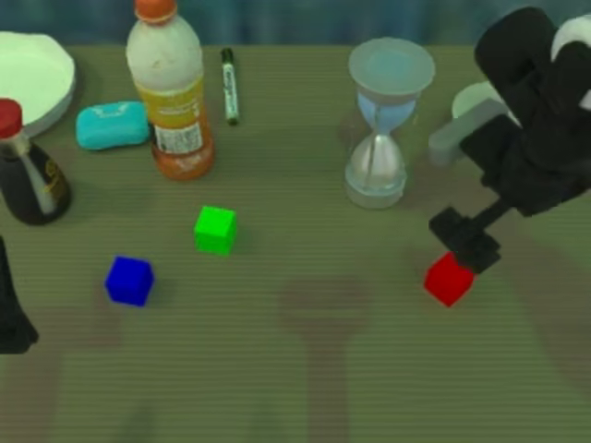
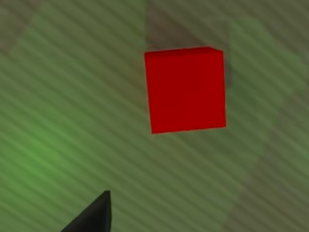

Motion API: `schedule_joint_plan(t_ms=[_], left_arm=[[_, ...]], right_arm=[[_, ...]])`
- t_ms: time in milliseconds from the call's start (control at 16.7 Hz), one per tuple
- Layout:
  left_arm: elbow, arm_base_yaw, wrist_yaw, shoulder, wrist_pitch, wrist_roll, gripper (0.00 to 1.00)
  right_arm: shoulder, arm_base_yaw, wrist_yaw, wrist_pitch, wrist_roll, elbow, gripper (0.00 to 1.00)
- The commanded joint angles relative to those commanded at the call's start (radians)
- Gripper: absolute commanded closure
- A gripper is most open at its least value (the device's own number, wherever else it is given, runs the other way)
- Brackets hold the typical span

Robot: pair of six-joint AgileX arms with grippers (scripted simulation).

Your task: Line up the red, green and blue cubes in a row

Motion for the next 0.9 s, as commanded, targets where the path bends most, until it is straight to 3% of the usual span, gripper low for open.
schedule_joint_plan(t_ms=[360,900], left_arm=[[0.000,0.000,0.000,0.000,0.000,0.000,0.00],[0.000,0.000,0.000,0.000,0.000,0.000,0.00]], right_arm=[[0.218,0.050,-0.001,-0.105,-0.033,0.183,0.00],[0.253,0.049,-0.001,-0.032,-0.034,0.141,0.00]])
